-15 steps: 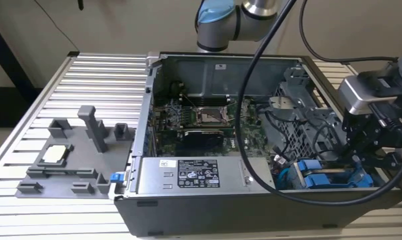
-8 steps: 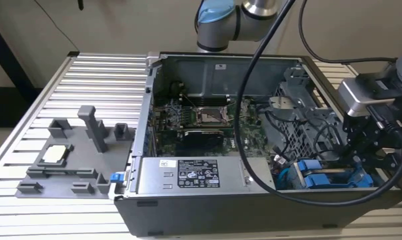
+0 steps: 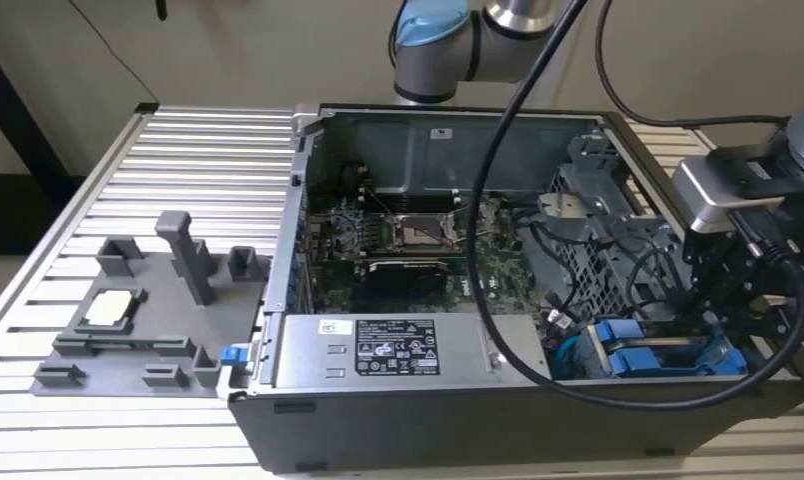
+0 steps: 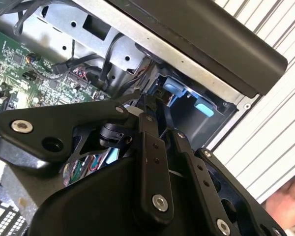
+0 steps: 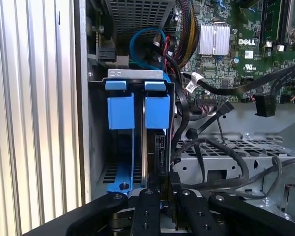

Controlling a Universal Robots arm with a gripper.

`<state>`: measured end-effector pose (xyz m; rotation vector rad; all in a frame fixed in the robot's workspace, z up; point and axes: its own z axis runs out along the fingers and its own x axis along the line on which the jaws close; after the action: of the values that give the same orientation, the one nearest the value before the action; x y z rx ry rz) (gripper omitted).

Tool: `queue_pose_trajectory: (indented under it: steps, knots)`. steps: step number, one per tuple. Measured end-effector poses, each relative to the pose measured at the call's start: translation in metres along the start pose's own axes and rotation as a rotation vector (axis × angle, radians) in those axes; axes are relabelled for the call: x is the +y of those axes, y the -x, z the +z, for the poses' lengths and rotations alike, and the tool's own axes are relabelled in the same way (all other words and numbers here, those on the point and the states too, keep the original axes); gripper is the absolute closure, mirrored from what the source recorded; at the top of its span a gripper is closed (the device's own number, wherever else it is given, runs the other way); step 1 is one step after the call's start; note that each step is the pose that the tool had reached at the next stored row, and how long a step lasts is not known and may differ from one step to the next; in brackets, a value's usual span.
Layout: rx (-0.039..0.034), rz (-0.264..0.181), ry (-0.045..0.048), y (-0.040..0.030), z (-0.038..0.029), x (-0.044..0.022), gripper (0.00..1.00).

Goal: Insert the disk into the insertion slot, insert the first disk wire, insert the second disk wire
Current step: 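Insert the first disk wire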

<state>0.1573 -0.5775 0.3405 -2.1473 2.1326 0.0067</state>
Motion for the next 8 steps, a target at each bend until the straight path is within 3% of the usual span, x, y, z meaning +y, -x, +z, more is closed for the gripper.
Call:
queue_pose_trajectory:
  steps: [5,8]
  knots:
    - [0.0023,0.001,-0.0010,0.0001,0.0013,0.0009,0.81]
    - [0.0025,0.000,-0.0073,0.0004,0.0045,0.0015,0.81]
